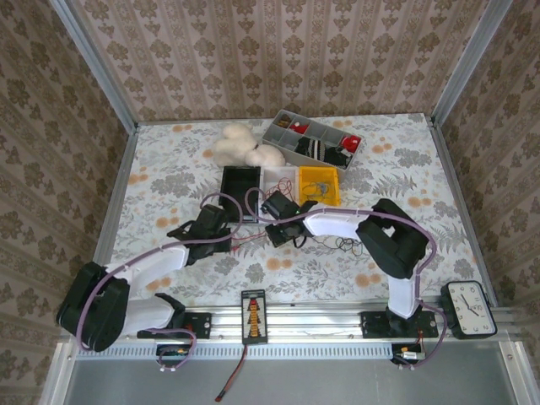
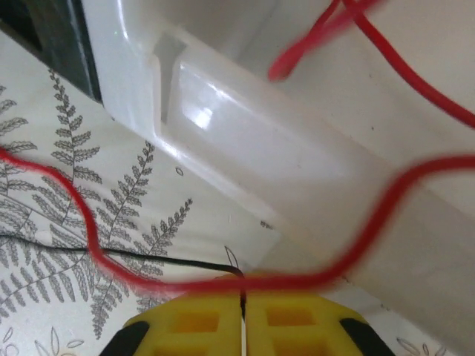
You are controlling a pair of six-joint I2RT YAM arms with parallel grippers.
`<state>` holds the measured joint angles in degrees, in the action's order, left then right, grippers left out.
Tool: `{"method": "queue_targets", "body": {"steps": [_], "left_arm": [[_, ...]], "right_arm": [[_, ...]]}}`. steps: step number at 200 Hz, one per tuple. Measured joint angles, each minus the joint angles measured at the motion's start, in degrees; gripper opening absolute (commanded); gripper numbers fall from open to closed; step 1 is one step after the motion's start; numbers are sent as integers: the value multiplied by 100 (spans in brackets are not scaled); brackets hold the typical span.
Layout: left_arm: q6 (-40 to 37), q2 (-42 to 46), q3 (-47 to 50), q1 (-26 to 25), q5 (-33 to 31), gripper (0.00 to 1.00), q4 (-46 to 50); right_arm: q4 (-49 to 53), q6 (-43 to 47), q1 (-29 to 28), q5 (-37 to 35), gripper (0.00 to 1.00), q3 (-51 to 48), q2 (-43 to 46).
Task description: Untangle the cables
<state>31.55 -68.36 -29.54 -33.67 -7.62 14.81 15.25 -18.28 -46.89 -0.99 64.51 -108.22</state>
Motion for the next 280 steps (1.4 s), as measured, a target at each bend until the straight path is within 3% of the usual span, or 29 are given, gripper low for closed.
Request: {"method": "queue_targets", "body": {"steps": [77, 132, 165, 199, 280], "left_arm": [[369, 1733, -402, -4, -2011, 0, 1346], [-168, 2109, -894, -11, -1694, 0, 809], [-457, 1257, -1545, -396, -1471, 0, 498], [-826, -83, -2444, -988, -1757, 0, 472], [-1193, -2520, -4579, -1283, -2682, 0, 1537]], "right_arm": [[-50, -343, 22, -160, 5, -1532, 1263], [-181, -575, 66, -173, 5, -1740, 1425], [-90, -577, 162, -227, 5, -1893, 1622], [33, -610, 461, -210, 5, -2107, 2061], [13, -793, 1067, -24, 5, -2400, 3117]]}}
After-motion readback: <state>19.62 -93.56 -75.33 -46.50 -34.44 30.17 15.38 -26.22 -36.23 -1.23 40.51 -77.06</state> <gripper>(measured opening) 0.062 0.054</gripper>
